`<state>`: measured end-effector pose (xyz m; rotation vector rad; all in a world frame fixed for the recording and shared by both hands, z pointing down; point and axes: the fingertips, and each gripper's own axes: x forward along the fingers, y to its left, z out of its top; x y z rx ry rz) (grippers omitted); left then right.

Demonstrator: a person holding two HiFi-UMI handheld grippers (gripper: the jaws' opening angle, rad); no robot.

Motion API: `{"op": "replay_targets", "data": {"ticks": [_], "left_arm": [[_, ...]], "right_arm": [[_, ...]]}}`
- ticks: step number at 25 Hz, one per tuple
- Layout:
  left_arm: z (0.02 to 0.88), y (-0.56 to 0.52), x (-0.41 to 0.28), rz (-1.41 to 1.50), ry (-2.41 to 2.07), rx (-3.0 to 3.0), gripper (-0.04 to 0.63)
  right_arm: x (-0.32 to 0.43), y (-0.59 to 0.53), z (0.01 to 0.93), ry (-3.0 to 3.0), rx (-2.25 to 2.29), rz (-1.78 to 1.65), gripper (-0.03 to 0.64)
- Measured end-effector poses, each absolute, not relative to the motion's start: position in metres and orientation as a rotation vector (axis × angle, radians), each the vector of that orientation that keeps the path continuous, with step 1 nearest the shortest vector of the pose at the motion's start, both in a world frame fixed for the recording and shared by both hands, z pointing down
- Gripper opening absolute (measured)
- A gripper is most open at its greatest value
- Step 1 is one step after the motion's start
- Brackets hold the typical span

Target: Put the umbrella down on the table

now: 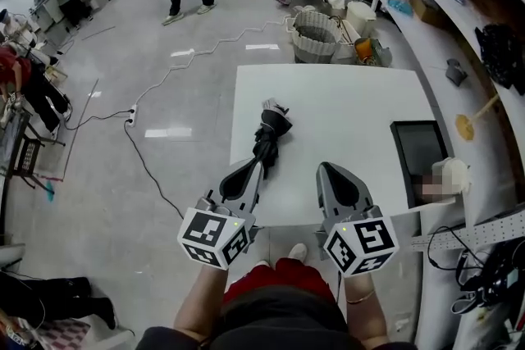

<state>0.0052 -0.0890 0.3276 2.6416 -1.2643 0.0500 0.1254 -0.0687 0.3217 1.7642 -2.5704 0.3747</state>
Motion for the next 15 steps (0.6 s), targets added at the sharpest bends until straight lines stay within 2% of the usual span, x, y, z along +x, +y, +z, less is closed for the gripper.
{"op": "replay_targets", "data": {"ticks": [15], "left_arm": [[0.312,-0.040,-0.036,-0.011,-1.265,2.655,0.012]], "right_arm": [[0.090,-0.018,0.303,-2.590,1.811,0.325,0.018]]}}
